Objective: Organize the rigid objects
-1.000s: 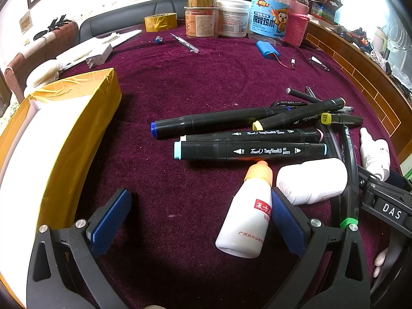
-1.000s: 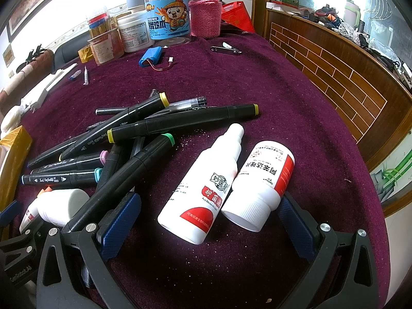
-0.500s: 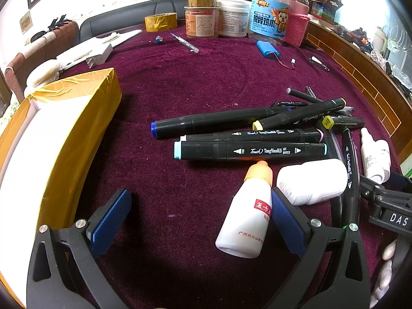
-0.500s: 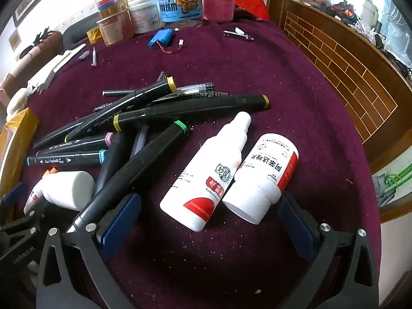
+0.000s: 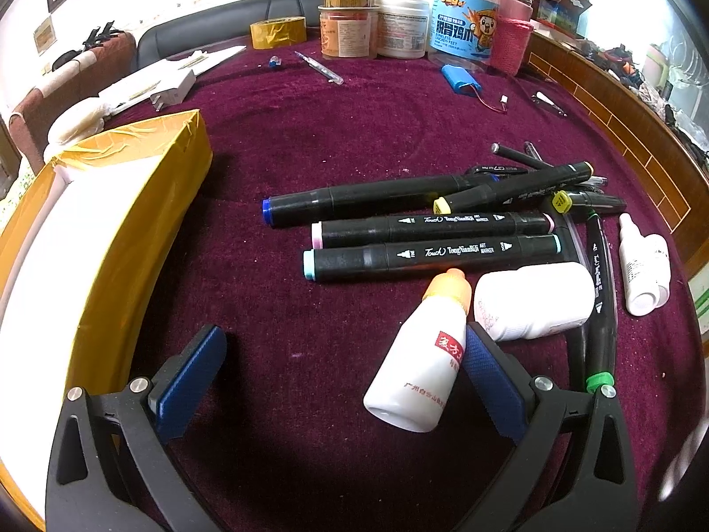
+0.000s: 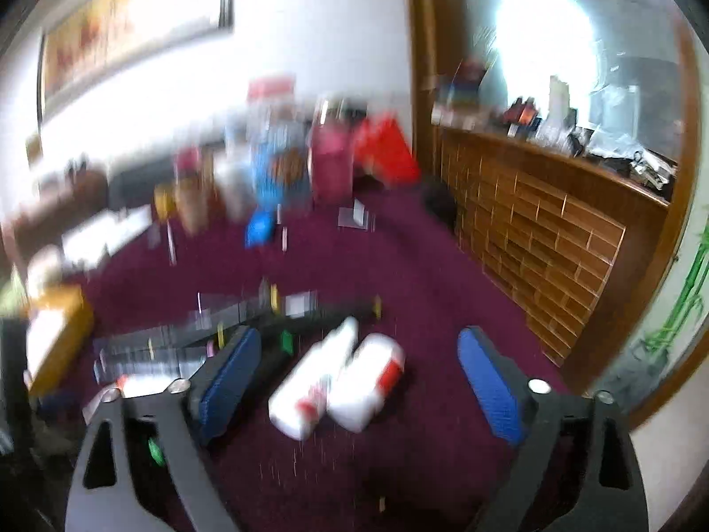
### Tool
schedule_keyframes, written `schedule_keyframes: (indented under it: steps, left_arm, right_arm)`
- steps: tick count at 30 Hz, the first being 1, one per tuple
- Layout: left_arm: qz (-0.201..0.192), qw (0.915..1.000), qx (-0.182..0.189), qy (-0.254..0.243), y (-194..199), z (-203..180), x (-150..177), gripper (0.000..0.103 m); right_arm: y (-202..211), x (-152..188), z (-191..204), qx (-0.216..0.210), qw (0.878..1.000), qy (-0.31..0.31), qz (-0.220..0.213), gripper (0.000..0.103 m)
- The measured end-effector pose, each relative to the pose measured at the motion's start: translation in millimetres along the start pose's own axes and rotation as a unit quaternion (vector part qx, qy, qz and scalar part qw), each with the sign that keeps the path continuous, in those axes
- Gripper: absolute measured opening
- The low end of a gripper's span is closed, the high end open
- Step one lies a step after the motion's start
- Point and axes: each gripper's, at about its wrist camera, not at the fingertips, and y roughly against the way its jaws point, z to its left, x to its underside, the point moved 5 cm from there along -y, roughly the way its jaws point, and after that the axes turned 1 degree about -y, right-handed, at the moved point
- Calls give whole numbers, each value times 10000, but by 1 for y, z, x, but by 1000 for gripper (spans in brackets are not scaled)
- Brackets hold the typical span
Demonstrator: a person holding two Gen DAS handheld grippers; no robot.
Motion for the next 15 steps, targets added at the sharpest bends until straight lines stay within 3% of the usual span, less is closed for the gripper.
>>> schedule_keyframes:
  steps: [7,15]
  left_arm:
    - [5,10000,8,9,1,-1,0,103]
    - [-7,10000,-19,36,1,0,-1,103]
  right_arm:
    - [-55,-5,-10,-3,9985,-368,398,94]
    - [-51,4,-11,-107,9987,-414,269,94]
